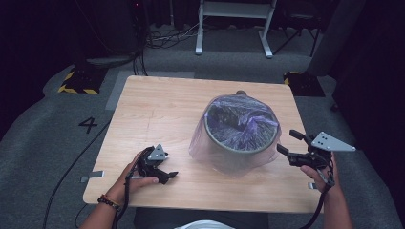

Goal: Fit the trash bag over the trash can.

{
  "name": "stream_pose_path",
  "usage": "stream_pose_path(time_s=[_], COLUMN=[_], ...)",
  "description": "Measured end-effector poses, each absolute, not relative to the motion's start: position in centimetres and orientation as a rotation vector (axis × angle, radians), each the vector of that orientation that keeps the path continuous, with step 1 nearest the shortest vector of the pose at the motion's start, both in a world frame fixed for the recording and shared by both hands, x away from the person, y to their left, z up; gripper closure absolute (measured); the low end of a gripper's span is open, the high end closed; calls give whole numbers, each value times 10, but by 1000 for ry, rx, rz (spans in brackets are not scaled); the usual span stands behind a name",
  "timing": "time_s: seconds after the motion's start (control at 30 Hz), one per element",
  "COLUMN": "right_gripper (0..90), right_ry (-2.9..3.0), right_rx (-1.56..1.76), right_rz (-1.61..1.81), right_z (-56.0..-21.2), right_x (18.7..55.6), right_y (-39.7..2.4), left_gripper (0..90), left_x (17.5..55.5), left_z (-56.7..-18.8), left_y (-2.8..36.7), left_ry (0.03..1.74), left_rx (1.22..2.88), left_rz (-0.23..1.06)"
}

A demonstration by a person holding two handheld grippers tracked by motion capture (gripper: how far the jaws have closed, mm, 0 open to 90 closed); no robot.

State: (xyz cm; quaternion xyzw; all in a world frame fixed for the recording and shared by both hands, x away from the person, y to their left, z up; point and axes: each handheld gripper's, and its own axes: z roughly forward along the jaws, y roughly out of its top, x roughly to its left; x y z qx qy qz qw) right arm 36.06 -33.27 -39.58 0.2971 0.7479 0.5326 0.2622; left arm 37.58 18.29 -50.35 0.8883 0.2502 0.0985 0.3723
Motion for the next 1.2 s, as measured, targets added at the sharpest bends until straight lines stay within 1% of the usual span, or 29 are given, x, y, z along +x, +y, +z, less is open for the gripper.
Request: stream_pose_path(time_s=[0.13, 0.27, 0.43, 0.47, 0.5, 0.53, 0.67, 0.77, 0.8, 0.83, 0.87, 0.9, 1.03, 1.1, 1.2], right_gripper=[273, 287, 327, 362, 362, 388, 389, 388, 418, 484, 484, 624, 837, 900, 900], right_ry=[2024, 2039, 2054, 2059, 2059, 2061, 2059, 2069, 2071, 2072, 2072, 2083, 2113, 2121, 2139], right_rx=[771, 773, 793, 785, 785, 766, 779, 831, 832, 842, 842, 849, 796, 769, 742], right_rz=[1451, 1434, 1425, 1428, 1428, 1418, 1382, 1365, 1365, 1367, 1367, 1377, 1377, 1386, 1392], right_z=[-386, -385, -386, -386, -386, -384, -383, -391, -393, -395, -395, -399, -403, -404, -404], right_x=[360, 364, 372, 372, 372, 372, 377, 394, 397, 400, 400, 404, 405, 403, 400], right_y=[-328, -325, -323, -322, -322, -321, -320, -322, -322, -321, -321, -320, -317, -316, -316], left_gripper=[148, 148, 149, 149, 149, 149, 149, 149, 149, 149, 149, 149, 149, 149, 149], left_x=[376, 376, 377, 377, 377, 377, 377, 377, 377, 377, 377, 377, 377, 377, 377], left_z=[-504, -504, -504, -504, -504, -504, -504, -504, -504, -504, -504, -504, -504, -504, -504], left_y=[183, 183, 183, 183, 183, 182, 182, 182, 182, 182, 182, 182, 182, 182, 182], left_ry=[641, 641, 639, 638, 638, 640, 641, 641, 641, 641, 641, 641, 641, 641, 641], left_rx=[2276, 2276, 2276, 2277, 2277, 2277, 2275, 2275, 2275, 2275, 2275, 2275, 2275, 2275, 2275], left_rz=[251, 252, 254, 254, 254, 253, 253, 254, 253, 254, 254, 254, 253, 254, 254])
